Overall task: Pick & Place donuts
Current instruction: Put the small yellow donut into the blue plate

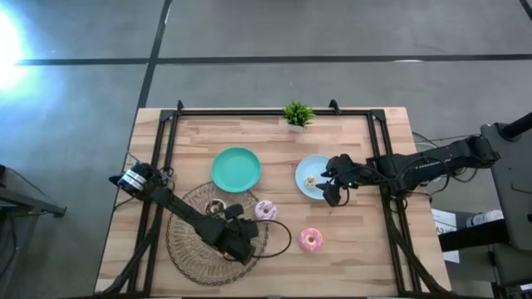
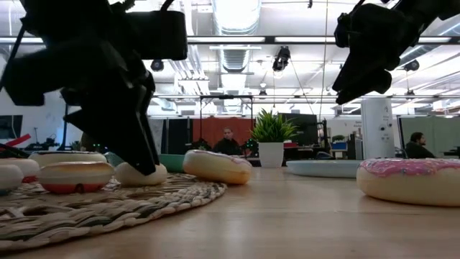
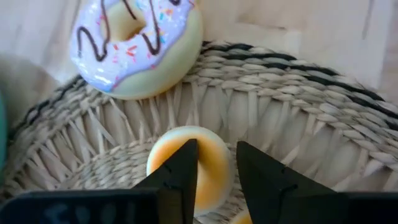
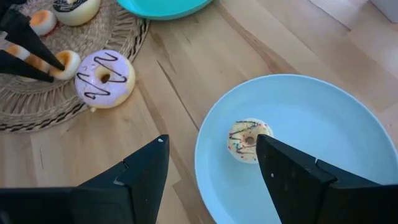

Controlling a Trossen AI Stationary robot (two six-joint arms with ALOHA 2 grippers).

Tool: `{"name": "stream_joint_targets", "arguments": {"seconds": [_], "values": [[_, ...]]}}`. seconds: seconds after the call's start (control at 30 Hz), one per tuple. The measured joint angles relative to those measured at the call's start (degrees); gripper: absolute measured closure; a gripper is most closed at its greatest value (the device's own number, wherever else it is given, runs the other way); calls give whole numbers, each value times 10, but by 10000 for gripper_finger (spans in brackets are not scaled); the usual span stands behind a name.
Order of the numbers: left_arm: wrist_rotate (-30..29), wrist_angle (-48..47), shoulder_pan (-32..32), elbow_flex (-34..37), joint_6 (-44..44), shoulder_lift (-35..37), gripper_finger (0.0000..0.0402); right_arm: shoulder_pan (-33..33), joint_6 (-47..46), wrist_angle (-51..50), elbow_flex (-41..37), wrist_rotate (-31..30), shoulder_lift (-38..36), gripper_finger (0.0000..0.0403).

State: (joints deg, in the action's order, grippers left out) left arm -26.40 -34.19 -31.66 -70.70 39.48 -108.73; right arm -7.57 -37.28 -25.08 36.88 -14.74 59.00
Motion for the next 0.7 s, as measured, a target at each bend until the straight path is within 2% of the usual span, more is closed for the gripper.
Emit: {"name": "stream_joint_targets", "arguments": {"seconds": [0.17, 0.37, 0.53, 0.7], "values": [[-26, -7, 1, 0, -10, -10, 345, 0, -2, 0, 0, 0, 0, 170], [-28, -4, 1, -1, -12, -24, 396, 0, -2, -1, 0, -1, 0, 170], [-27, -27, 4, -24, -9, -23, 401, 0, -2, -2, 0, -2, 0, 170], [-42, -115, 16, -76, -9, -7, 401, 1, 6, 2, 0, -2, 0, 172]]}}
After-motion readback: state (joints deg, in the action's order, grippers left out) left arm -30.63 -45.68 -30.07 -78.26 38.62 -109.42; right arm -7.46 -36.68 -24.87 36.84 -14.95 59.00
